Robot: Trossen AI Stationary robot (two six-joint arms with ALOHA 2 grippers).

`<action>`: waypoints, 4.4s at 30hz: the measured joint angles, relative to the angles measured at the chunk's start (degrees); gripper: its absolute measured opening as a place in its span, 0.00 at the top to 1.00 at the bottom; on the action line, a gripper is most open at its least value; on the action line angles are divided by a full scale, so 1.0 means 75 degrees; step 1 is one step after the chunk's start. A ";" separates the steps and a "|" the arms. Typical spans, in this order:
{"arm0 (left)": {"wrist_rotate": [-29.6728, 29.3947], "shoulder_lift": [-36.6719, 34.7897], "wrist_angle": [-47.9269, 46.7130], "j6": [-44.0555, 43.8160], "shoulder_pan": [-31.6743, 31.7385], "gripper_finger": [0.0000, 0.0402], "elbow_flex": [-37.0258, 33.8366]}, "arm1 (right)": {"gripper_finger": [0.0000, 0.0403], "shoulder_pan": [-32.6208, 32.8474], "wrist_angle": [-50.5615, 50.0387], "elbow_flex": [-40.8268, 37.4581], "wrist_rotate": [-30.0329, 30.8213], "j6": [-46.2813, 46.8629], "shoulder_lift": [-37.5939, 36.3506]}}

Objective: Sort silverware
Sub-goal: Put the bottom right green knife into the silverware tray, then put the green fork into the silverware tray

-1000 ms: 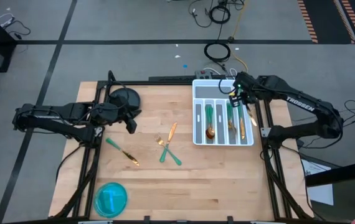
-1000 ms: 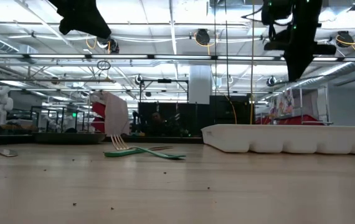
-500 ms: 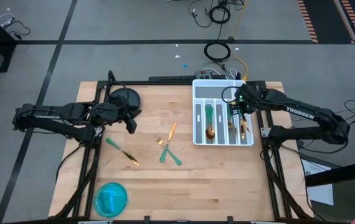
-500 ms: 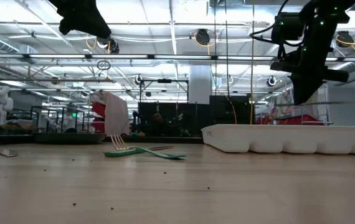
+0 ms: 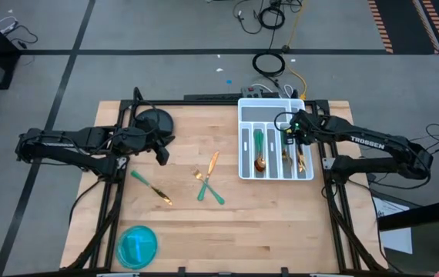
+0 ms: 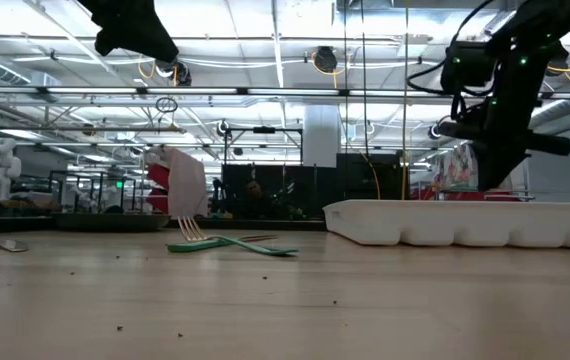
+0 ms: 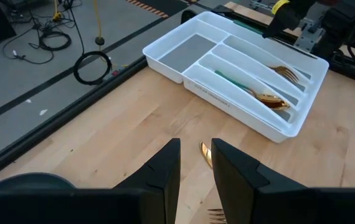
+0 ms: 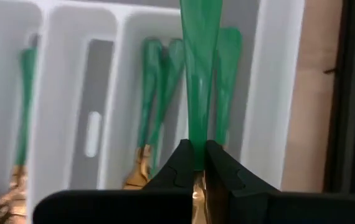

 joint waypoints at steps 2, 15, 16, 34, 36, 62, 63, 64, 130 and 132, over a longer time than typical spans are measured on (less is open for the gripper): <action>0.0000 0.0001 0.0002 0.0000 0.0000 0.76 0.0000 | 1.00 -0.0053 -0.0039 -0.0039 -0.0003 0.0000 0.0003; 0.0000 0.0001 0.0002 0.0003 0.0000 0.76 0.0000 | 1.00 -0.0524 0.0071 -0.0039 -0.0017 -0.0018 0.0003; 0.0000 -0.0002 0.0000 0.0003 0.0000 0.76 0.0000 | 1.00 -0.0534 0.0092 -0.0039 -0.0015 -0.0043 0.0003; -0.0003 -0.0002 -0.0004 0.0015 0.0000 0.76 0.0000 | 1.00 -0.0528 0.0326 -0.0033 0.0135 -0.0081 0.0644; -0.0003 -0.0002 -0.0021 0.0015 0.0000 0.76 0.0000 | 1.00 -0.0531 0.0323 -0.0033 0.0200 -0.0064 0.0661; -0.0003 0.0000 -0.0036 0.0015 0.0000 0.76 0.0000 | 1.00 -0.0668 0.0961 -0.0788 -0.0060 -0.0054 0.0791; -0.0003 0.0000 -0.0036 0.0015 0.0000 0.76 0.0000 | 1.00 -0.0668 0.0953 -0.0788 -0.0058 -0.0061 0.0830; -0.0003 0.0000 -0.0036 0.0015 0.0000 0.76 0.0000 | 1.00 -0.0668 0.0950 -0.0788 -0.0058 -0.0064 0.0872; 0.2754 0.3417 0.0855 0.3159 -0.1050 0.76 0.0043 | 0.69 0.2044 0.1182 0.3193 -0.1009 -0.4878 -0.1160; 0.2769 0.3907 0.1153 0.3586 -0.0953 0.76 0.0206 | 0.69 0.2136 0.1076 0.3193 -0.0994 -0.4880 -0.1135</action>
